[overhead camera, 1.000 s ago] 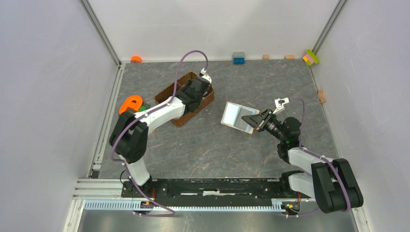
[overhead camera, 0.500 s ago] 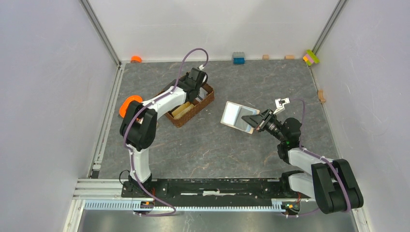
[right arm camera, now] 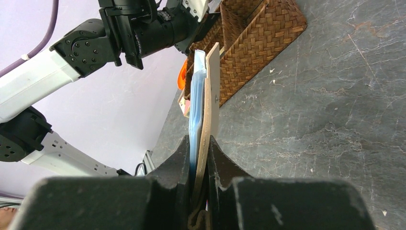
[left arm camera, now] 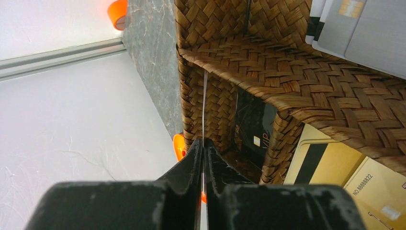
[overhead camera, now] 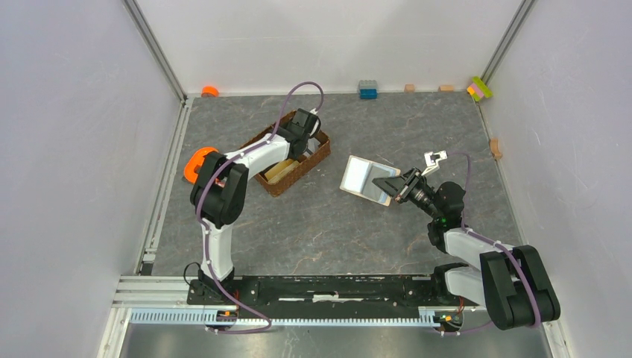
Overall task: Take the credit cards out of the card holder
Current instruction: Place the credit card in the storage box.
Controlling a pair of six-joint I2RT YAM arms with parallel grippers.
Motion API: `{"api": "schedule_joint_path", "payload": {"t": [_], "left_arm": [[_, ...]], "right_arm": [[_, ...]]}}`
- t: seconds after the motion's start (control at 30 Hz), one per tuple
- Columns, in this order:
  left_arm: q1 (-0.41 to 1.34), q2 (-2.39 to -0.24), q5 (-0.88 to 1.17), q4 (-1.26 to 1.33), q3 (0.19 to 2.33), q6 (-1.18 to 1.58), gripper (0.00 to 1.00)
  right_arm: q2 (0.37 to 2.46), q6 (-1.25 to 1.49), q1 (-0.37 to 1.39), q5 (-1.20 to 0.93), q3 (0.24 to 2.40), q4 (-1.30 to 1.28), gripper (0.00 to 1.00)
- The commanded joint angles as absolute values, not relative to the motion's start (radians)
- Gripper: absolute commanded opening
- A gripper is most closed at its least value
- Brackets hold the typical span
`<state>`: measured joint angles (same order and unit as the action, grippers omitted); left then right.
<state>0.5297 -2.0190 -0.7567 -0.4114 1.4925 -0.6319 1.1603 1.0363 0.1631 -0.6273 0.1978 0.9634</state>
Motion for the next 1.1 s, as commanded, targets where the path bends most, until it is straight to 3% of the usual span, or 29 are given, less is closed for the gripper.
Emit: {"api": "schedule_joint_path", "payload": {"t": [0.0,0.27,0.33,0.57,0.67,0.73,0.8,0.9,1.07], "left_arm": [[0.517,-2.017,-0.774,-0.36,1.488,-0.658,0.13],[0.529,-1.923,-0.812,-0.265,1.466,-0.543,0.62],[0.553,-1.889,-0.827,-0.264,1.467,-0.507,0.98],[0.643,-1.785,-0.865,-0.475,1.554,-0.206,1.0],[0.651,-1.701,-0.878,-0.622,1.577,0.203,1.0],[0.647,-1.65,-0.672,-0.699,1.559,0.383,1.0],[0.65,-1.573,-0.388,-0.584,1.449,0.466,1.0],[0.653,-1.47,-0.129,-0.292,1.199,0.593,1.0],[0.693,-1.396,-0.037,0.048,0.899,0.678,1.0]], "right_arm": [[1.152,1.042,0.163,-0.631,0.193,1.023,0.0],[1.146,1.043,0.163,-0.63,0.196,1.02,0.0],[1.142,1.042,0.163,-0.631,0.196,1.019,0.0],[1.132,1.015,0.163,-0.623,0.201,0.983,0.0],[1.135,1.008,0.163,-0.622,0.202,0.977,0.0],[1.137,1.004,0.162,-0.621,0.201,0.976,0.0],[1.139,1.003,0.163,-0.622,0.199,0.977,0.0],[1.137,1.006,0.163,-0.631,0.199,0.983,0.0],[1.128,0.989,0.172,-0.64,0.207,0.974,0.0]]}}
